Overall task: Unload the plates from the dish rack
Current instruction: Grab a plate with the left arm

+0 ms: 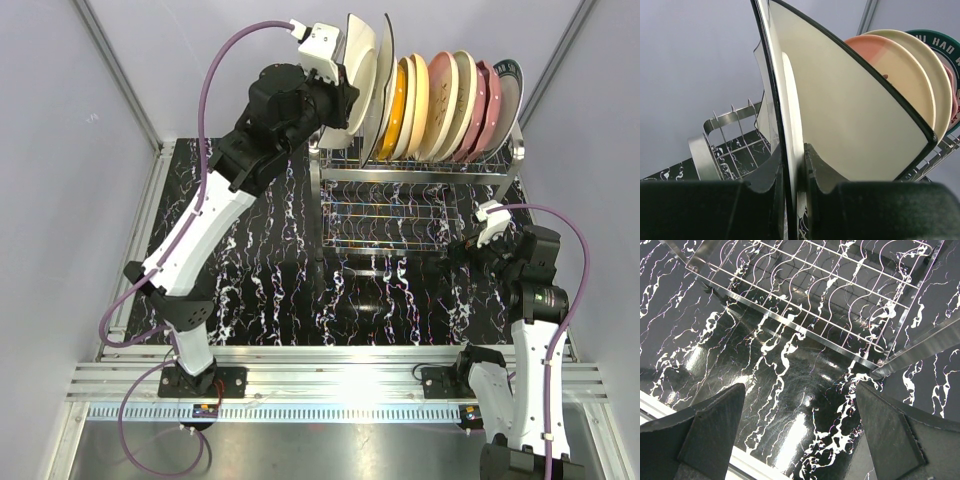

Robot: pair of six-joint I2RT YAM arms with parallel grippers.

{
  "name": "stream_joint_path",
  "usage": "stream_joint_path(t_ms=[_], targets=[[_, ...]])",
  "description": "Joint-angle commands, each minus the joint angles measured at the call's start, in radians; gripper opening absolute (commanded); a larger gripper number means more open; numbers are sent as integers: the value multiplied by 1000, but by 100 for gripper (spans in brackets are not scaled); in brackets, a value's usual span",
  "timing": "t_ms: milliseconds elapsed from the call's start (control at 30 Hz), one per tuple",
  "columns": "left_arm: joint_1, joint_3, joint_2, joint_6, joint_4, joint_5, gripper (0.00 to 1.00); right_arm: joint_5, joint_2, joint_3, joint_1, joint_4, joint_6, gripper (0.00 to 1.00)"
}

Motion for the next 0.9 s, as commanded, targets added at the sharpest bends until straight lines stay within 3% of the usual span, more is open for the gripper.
stream_joint_path(t_ms=[0, 867], targets=[[-15, 31, -117, 31, 306, 38, 0, 9, 0, 0, -2, 37, 8, 100], [-23, 1, -239, 140, 386, 16, 0, 6, 7, 0, -2, 36, 5, 100]])
